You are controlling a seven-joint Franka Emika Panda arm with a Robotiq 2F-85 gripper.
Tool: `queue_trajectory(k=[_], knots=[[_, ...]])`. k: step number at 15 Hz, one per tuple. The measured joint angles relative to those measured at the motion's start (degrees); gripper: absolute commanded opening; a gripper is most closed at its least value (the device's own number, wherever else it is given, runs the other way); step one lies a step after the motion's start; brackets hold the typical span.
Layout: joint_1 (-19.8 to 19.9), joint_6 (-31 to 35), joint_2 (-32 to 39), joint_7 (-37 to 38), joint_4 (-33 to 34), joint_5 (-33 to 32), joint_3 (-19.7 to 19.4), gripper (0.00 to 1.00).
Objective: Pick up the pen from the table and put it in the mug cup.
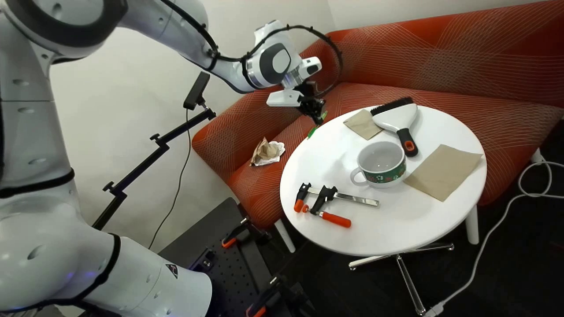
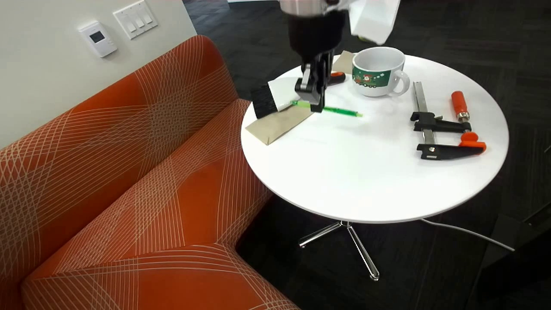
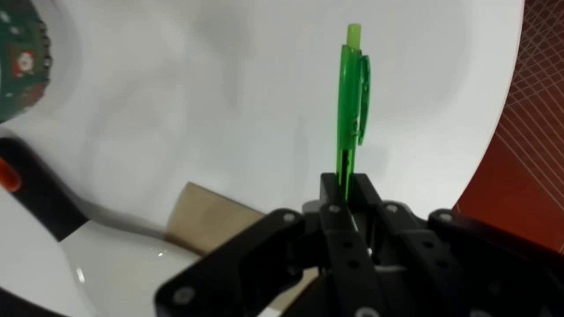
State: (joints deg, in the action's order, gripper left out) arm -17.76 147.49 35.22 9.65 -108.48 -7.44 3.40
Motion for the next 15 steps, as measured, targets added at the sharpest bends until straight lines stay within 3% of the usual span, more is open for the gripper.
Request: queue_trajectory(k=[7,8,12,13,15], knots=[[1.2,-11.7,-17.0,3.2,-6.2,0.0,-1.4,0.03],[1.7,-13.0,-18.8,3.2,-6.8,0.0,-1.2,0.11],[2.1,-13.3,-19.0,3.2,-7.0,-0.1,-0.8,0.11],[2.1,-13.3,-18.7,3.2,-7.0,-0.1,-0.7,0.03],[2.1,-13.2,-18.4,3.2,-7.0,-0.1,-0.7,0.03]])
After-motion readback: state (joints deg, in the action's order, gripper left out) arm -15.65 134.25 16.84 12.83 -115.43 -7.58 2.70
